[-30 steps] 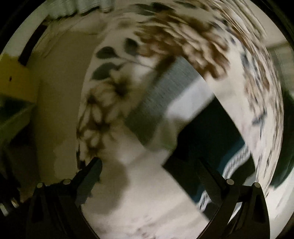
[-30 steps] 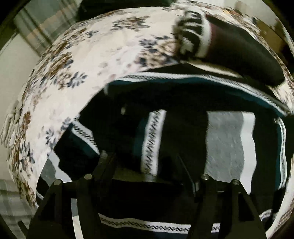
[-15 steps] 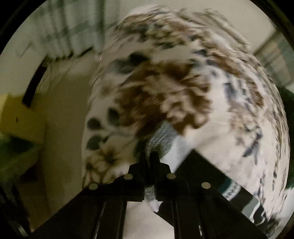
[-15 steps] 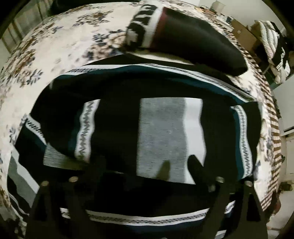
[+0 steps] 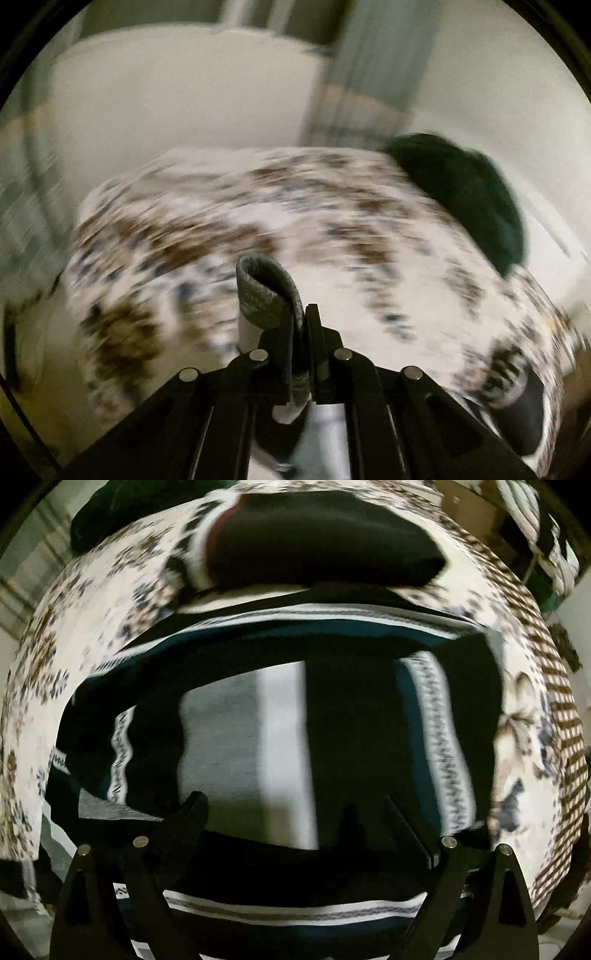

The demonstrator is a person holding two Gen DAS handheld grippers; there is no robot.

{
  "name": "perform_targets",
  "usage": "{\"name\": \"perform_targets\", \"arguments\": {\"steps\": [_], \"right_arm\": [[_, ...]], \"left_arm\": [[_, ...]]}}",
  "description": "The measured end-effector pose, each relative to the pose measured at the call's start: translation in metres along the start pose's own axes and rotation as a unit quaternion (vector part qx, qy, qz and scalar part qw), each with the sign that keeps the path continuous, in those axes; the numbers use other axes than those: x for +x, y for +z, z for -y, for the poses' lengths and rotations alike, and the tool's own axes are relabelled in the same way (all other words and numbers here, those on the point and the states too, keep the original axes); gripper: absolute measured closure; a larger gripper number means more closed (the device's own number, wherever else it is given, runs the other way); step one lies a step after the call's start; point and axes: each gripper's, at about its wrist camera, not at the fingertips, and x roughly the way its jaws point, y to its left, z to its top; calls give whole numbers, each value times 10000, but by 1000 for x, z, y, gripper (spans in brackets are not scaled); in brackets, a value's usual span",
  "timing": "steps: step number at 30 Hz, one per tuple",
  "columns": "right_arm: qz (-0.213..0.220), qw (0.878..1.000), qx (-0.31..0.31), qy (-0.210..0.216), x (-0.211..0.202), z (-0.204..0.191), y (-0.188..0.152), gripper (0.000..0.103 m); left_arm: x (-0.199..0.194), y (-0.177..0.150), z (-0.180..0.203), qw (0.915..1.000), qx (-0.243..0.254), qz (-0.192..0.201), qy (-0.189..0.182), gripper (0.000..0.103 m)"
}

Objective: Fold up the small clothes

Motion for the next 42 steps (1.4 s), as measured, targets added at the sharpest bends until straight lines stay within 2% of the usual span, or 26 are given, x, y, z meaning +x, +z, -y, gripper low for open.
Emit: {"name": "perform_targets", "arguments": {"steps": [3, 5, 7, 11, 13, 14, 16, 18, 20, 21, 22, 23, 24, 25, 27, 30, 33, 36, 37, 38, 39, 40, 41, 42], "right_arm": [[-3, 9996, 265, 26, -7, 44, 3, 7], [-14, 9989, 462, 28, -11, 74, 5, 7], [-16, 9981, 609, 12, -13, 100, 5, 7], [17, 9957, 921, -109, -19, 160, 8, 7], [14, 9936, 1119, -173, -21, 192, 9, 7], [13, 9927, 1189, -179, -22, 202, 9, 7], [23, 9906, 1354, -197, -24, 226, 10, 7], [-7, 9890, 1478, -76, -26, 244, 12, 7], [-64, 9877, 1537, 289, -28, 251, 16, 7], [-93, 9871, 1498, 561, -29, 249, 20, 7], [-101, 9867, 1447, 730, -30, 242, 23, 7], [-140, 9858, 1304, 1049, -30, 227, 29, 7], [-171, 9853, 1154, 1251, -31, 210, 33, 7], [-201, 9841, 983, 1463, -30, 192, 39, 7], [-253, 9798, 643, 1877, -26, 147, 50, 7], [-421, 9681, 59, 2471, -8, 63, 71, 7], [-659, 9610, -544, 2630, 25, -30, 90, 7], [-886, 9639, -909, 2339, 60, -90, 99, 9], [-993, 9649, -1027, 2204, 73, -107, 100, 13], [-1061, 9651, -1088, 2134, 83, -119, 99, 33], [-1105, 9651, -1144, 2079, 89, -126, 98, 68], [-1084, 9674, -1211, 1943, 91, -132, 95, 86], [-889, 9714, -1310, 1771, 86, -137, 91, 94], [-655, 9745, -1364, 1658, 79, -139, 88, 96]], "left_arm": [[-4, -17, 80, 9965, 421, -155, -711, 99], [-3, -40, 141, 9889, 664, -444, -1251, 99], [-4, -64, 187, 9808, 953, -629, -1582, 101], [-10, -139, 287, 9529, 1734, -1101, -2229, 101], [-9, -172, 316, 9398, 2038, -1394, -2364, 101], [-6, -195, 330, 9297, 2264, -1631, -2406, 101], [-2, -223, 340, 9185, 2444, -2028, -2355, 98], [1, -236, 334, 9193, 2424, -2210, -2174, 97], [8, -236, 310, 9269, 2305, -2267, -1905, 97], [10, -235, 298, 9316, 2289, -2255, -1698, 90], [14, -234, 286, 9359, 2304, -2249, -1433, 69], [23, -232, 264, 9412, 2274, -2262, -1061, 33], [29, -229, 248, 9454, 2209, -2240, -848, 18], [38, -223, 224, 9518, 2099, -2178, -517, 11], [53, -220, 191, 9559, 1934, -2211, -55, 11], [74, -210, 143, 9575, 1652, -2282, 618, 11], [87, -200, 109, 9585, 1466, -2250, 958, 11], [92, -189, 91, 9594, 1422, -2176, 1094, 11], [92, -185, 86, 9599, 1420, -2144, 1116, 11], [95, -180, 80, 9603, 1412, -2117, 1143, 11], [95, -177, 77, 9604, 1406, -2106, 1167, 11], [94, -174, 73, 9608, 1389, -2084, 1187, 11], [94, -170, 67, 9611, 1368, -2074, 1210, 11], [96, -166, 63, 9609, 1340, -2081, 1241, 11]]}}
